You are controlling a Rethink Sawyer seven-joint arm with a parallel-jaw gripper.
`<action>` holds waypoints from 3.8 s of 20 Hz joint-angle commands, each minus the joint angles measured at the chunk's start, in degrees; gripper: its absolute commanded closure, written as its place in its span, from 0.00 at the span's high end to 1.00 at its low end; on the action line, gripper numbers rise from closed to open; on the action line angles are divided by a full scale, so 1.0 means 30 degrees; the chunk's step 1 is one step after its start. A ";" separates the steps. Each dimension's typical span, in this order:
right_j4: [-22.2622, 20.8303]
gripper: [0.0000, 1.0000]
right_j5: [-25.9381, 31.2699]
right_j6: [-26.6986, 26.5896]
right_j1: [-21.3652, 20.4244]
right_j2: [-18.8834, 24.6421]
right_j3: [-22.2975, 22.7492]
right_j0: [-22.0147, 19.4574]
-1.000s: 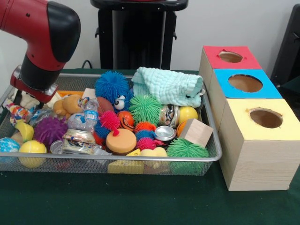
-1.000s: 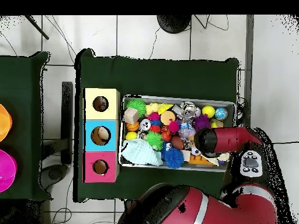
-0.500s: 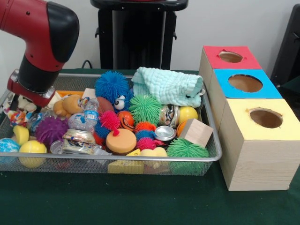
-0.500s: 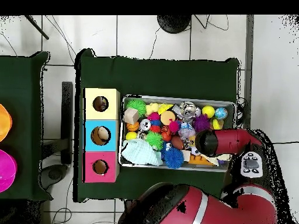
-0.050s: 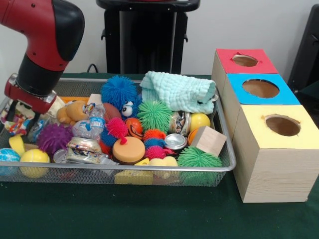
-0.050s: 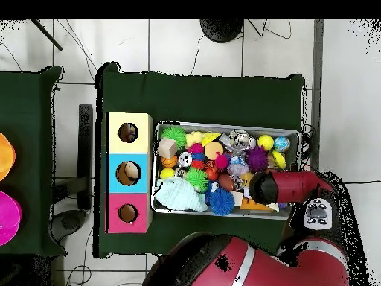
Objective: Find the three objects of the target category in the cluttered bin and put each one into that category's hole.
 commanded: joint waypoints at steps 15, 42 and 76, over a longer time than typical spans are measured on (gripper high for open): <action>0.2621 0.00 0.3786 0.1525 -0.0836 0.1426 0.1821 0.0389; 0.5999 0.00 0.3674 0.2087 -0.8030 0.3233 0.6259 0.2970; 1.3945 0.00 0.4186 0.6565 -0.7707 -0.0437 0.8541 1.1505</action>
